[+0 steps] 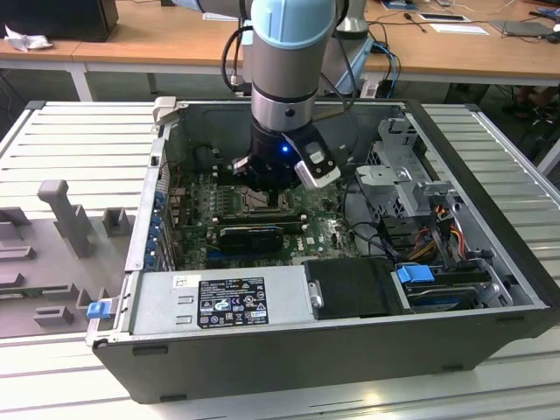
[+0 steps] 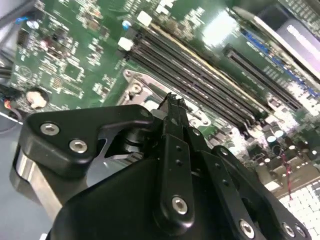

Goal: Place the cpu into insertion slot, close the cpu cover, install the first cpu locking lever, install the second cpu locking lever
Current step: 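Install the second cpu locking lever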

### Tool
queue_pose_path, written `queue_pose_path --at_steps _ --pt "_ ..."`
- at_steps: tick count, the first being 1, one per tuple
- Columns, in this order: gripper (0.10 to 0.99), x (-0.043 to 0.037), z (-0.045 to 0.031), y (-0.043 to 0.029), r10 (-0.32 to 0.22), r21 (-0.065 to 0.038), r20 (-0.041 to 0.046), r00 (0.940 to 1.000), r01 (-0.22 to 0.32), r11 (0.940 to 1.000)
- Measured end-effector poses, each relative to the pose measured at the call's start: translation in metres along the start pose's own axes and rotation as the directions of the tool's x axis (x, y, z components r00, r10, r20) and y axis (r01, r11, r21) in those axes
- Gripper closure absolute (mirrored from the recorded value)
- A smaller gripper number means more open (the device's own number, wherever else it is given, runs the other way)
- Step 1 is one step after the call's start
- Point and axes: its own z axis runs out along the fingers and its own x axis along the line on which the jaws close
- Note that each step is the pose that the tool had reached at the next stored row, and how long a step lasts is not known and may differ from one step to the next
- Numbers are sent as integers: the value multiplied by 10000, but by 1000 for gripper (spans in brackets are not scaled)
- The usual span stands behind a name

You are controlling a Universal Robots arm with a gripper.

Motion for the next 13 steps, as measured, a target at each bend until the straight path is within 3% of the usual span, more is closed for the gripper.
queue_pose_path --at_steps 7,10,13 --pt "980 272 8 -1 -51 -48 -4 10000 51 10000" --pt "980 327 44 -6 -123 -105 -9 9999 123 9999" --pt "980 333 109 -15 -196 -123 -18 9998 196 9997"
